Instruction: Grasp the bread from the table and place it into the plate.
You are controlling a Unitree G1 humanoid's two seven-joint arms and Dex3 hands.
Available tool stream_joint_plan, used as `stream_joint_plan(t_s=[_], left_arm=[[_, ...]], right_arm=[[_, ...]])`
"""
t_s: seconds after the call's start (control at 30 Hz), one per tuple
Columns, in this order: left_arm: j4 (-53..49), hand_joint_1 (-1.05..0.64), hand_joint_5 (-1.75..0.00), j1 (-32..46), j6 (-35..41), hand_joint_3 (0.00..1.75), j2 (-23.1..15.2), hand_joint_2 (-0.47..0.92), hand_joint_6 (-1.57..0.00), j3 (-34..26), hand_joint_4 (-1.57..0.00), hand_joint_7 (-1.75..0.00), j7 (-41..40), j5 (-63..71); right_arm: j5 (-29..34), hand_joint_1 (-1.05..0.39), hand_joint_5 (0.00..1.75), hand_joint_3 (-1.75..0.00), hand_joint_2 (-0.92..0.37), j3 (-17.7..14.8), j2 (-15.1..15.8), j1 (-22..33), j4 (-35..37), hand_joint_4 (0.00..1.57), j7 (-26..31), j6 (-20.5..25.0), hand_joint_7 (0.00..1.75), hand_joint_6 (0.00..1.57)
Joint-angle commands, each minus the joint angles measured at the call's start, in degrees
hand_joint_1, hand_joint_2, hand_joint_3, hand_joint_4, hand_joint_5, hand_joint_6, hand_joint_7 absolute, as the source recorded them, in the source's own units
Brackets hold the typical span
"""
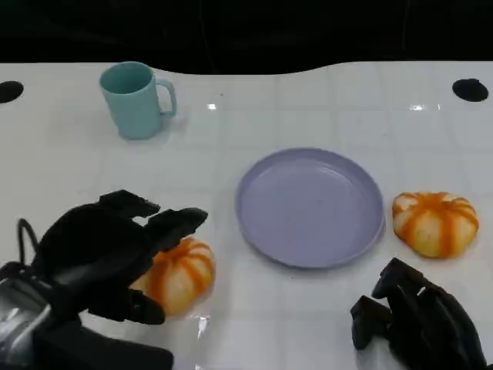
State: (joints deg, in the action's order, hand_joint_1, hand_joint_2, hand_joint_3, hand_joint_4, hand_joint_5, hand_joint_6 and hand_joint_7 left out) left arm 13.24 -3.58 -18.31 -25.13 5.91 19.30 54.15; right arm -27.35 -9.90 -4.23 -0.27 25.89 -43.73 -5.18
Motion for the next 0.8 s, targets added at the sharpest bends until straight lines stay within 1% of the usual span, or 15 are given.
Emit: stream_joint_plan(t_s=[0.03, 0.23, 0.43, 0.47, 0.5, 0.53, 0.57, 0.6, 0.63, 0.67, 0.7, 0.73, 0.77, 0.8], left_arm=[[-5.1, -0.78, -0.13, -3.1, 4.3, 0.00, -1.1, 0.90, -0.25, 4.8, -0.31, 0.00, 1.0, 4.5], [-15.9, -0.77, -0.10, -8.2, 8.3, 0.00, -0.4, 0.87, -0.24, 10.6, -0.33, 0.00, 0.1, 5.1], [-30.9, -0.75, -0.07, -14.6, 9.5, 0.01, 1.1, 0.89, -0.17, 16.2, -0.33, 0.00, -3.1, 4.2], [-34.3, -0.74, -0.07, -15.7, 9.0, 0.01, 1.5, 0.89, -0.17, 17.1, -0.33, 0.00, -5.0, 4.0], [-37.9, -0.59, -0.11, -16.7, 7.8, 0.06, 1.8, 0.91, -0.22, 17.9, -0.42, -0.02, -7.8, 3.5], [-41.5, -0.53, -0.13, -17.6, 6.0, 0.08, 2.1, 0.91, -0.25, 18.5, -0.48, -0.03, -11.5, 2.9], [-44.8, -0.44, -0.31, -18.5, 3.9, 0.15, 2.3, 0.92, -0.35, 19.1, -0.57, -0.04, -15.8, 2.3], [-47.7, -0.36, -0.71, -19.2, 2.0, 0.29, 2.4, 0.92, -0.56, 19.6, -0.59, -0.05, -20.0, 2.0], [-49.9, -0.32, -0.86, -19.8, 0.6, 0.38, 2.4, 0.92, -0.70, 20.1, -0.62, -0.07, -23.1, 1.7], [-52.8, -0.31, -0.93, -20.6, -0.7, 0.43, 2.7, 0.92, -0.77, 20.6, -0.63, -0.07, -26.6, 1.2], [-55.3, -0.30, -1.09, -21.3, -1.9, 0.57, 3.0, 0.89, -0.95, 21.0, -0.71, -0.17, -29.7, 0.9], [-57.8, -0.30, -1.36, -22.0, -3.1, 0.79, 3.2, 0.82, -1.02, 21.4, -0.73, -0.43, -33.1, 0.7], [-59.9, -0.29, -1.55, -22.6, -4.3, 0.90, 3.4, 0.78, -0.94, 21.9, -0.71, -0.76, -36.0, 0.5], [-61.5, -0.29, -1.66, -23.2, -5.1, 0.97, 3.5, 0.75, -0.81, 22.4, -0.72, -1.14, -38.2, 0.3]], right_arm=[[-0.5, -0.56, 1.69, -0.26, -0.92, 0.1, 0.6, 1.0, -1.2, 0.78, 0.3, 0.9, 1.42, 0.69], [-0.6, -0.57, 1.69, -0.23, -0.92, 0.2, 0.6, 1.7, -2.8, 0.79, 0.7, 2.2, 1.41, 0.70], [-0.8, -0.57, 1.70, -0.21, -0.92, 0.3, 0.6, 2.1, -3.7, 0.79, 0.9, 3.2, 1.41, 0.70], [-0.7, -0.57, 1.70, -0.21, -0.92, 0.3, 0.6, 2.2, -3.9, 0.79, 1.0, 3.2, 1.41, 0.70], [-0.6, -0.57, 1.70, -0.22, -0.92, 0.4, 0.6, 2.4, -4.1, 0.79, 1.1, 3.2, 1.41, 0.70], [-0.6, -0.57, 1.70, -0.22, -0.92, 0.4, 0.6, 2.4, -4.2, 0.79, 1.1, 3.0, 1.41, 0.70], [-0.6, -0.57, 1.70, -0.22, -0.92, 0.4, 0.6, 2.4, -4.3, 0.79, 1.1, 3.1, 1.41, 0.70], [-0.6, -0.57, 1.69, -0.22, -0.92, 0.4, 0.7, 2.5, -4.3, 0.79, 1.2, 3.1, 1.41, 0.70], [-0.5, -0.57, 1.69, -0.22, -0.92, 0.4, 0.7, 2.5, -4.4, 0.79, 1.3, 3.2, 1.41, 0.70], [-0.6, -0.57, 1.70, -0.22, -0.92, 0.5, 0.7, 2.6, -4.4, 0.79, 1.3, 3.2, 1.41, 0.70], [-0.8, -0.57, 1.70, -0.22, -0.92, 0.4, 0.7, 2.5, -4.4, 0.79, 1.3, 3.5, 1.41, 0.70], [-0.9, -0.57, 1.69, -0.21, -0.92, 0.4, 0.7, 2.5, -4.3, 0.79, 1.1, 3.5, 1.41, 0.70], [-1.0, -0.57, 1.69, -0.21, -0.92, 0.4, 0.7, 2.4, -4.2, 0.79, 1.0, 3.4, 1.41, 0.70], [-1.1, -0.57, 1.69, -0.21, -0.92, 0.3, 0.7, 2.4, -4.2, 0.79, 1.0, 3.5, 1.40, 0.70]])
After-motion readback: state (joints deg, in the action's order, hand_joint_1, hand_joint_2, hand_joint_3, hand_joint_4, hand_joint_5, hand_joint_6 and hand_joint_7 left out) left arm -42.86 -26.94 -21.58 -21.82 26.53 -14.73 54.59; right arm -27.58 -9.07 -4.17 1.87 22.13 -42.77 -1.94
